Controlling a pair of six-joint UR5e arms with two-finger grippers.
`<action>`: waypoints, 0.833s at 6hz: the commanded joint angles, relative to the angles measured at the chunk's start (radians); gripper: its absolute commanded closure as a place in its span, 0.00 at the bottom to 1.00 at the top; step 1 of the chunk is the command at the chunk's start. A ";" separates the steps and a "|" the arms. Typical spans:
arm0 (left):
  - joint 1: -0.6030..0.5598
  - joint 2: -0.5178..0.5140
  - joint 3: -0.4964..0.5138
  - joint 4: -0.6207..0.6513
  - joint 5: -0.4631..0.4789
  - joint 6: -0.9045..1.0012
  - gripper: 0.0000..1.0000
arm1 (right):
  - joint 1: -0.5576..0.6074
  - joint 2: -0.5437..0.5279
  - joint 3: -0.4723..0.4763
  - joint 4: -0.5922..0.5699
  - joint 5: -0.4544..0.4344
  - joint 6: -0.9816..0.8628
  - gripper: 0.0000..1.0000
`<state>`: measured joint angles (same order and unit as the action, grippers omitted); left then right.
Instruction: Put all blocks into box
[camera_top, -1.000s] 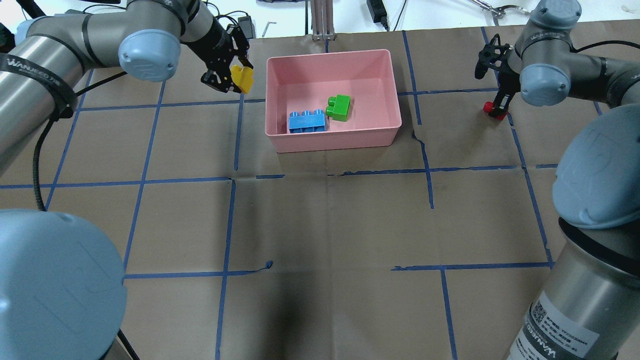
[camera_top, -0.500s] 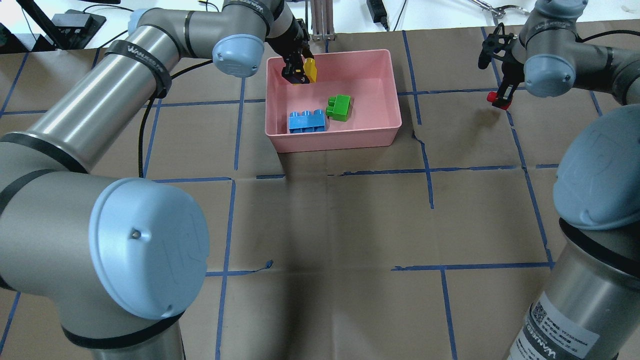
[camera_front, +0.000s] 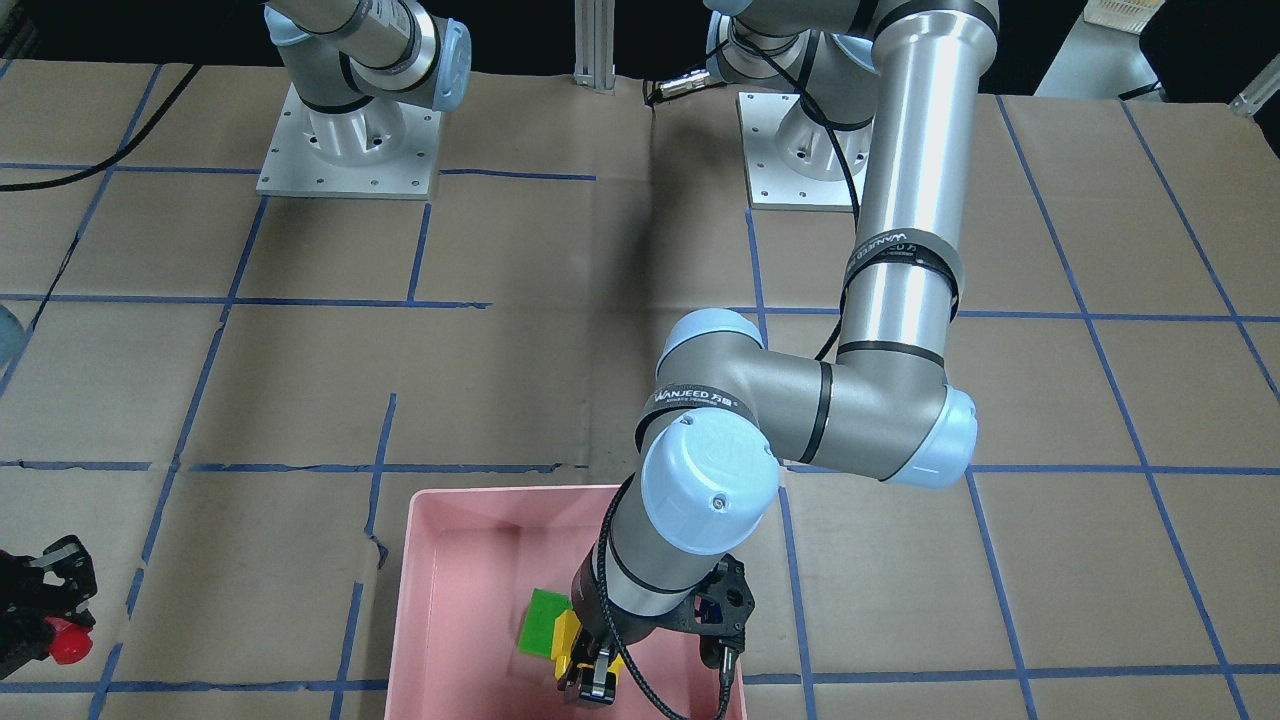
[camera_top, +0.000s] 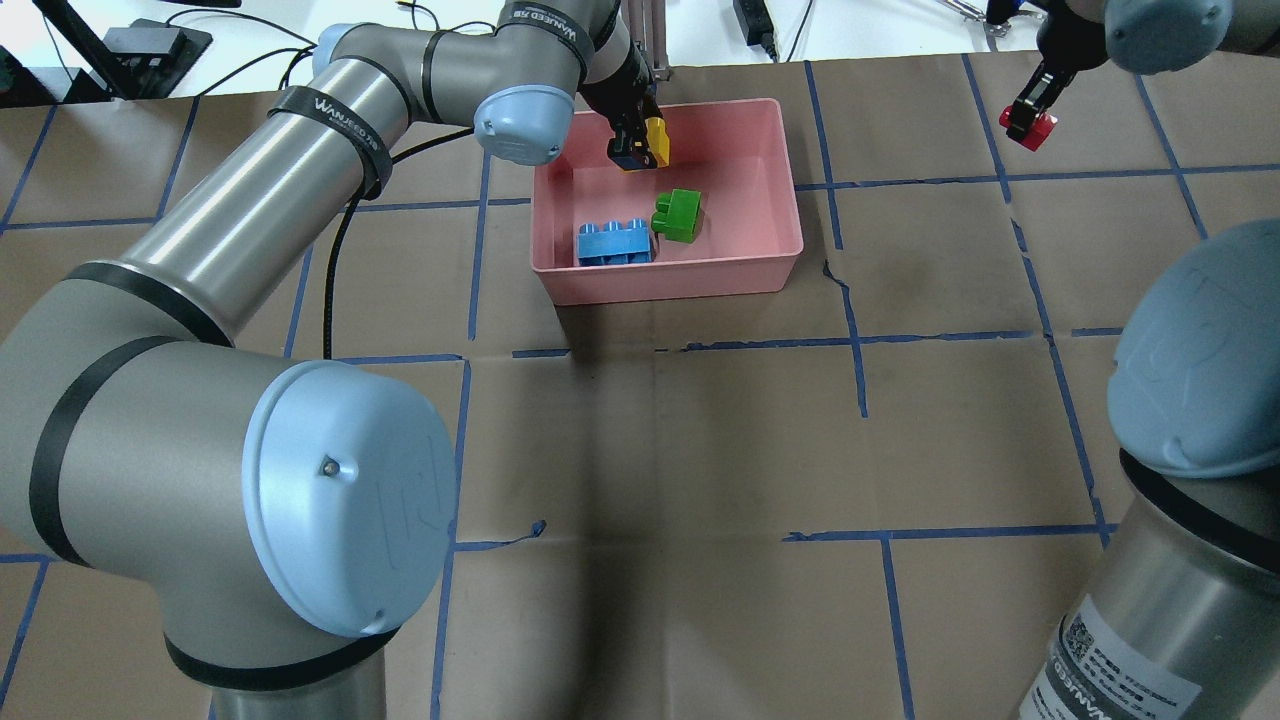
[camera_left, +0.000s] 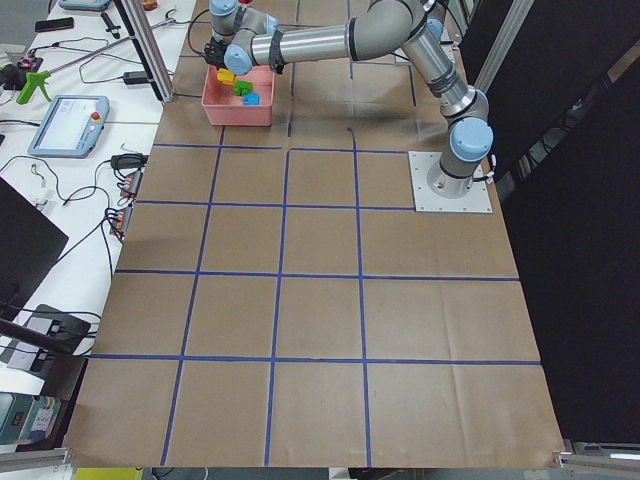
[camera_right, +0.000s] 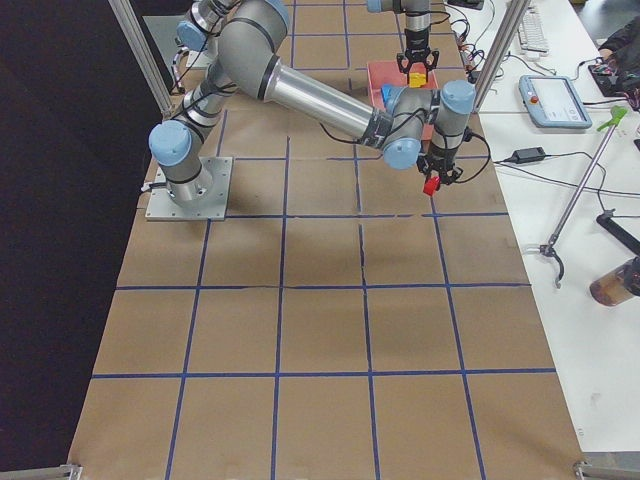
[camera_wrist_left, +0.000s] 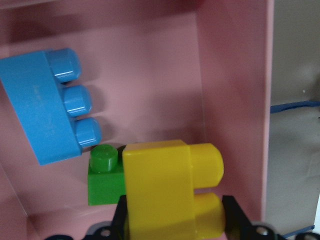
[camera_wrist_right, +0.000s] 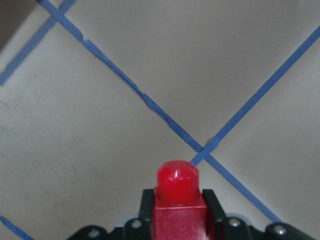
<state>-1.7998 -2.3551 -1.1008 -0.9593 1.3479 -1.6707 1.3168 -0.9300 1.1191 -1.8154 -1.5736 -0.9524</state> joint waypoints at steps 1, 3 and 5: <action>0.000 0.016 -0.112 0.251 0.005 0.023 0.04 | 0.051 -0.009 -0.112 0.202 0.033 0.365 0.82; 0.057 0.075 -0.154 0.223 0.067 0.252 0.06 | 0.109 -0.009 -0.151 0.301 0.029 0.634 0.82; 0.202 0.234 -0.346 0.174 0.100 0.745 0.06 | 0.226 -0.001 -0.156 0.283 0.038 0.844 0.82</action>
<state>-1.6707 -2.2002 -1.3487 -0.7691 1.4358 -1.1556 1.4831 -0.9349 0.9667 -1.5267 -1.5395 -0.2214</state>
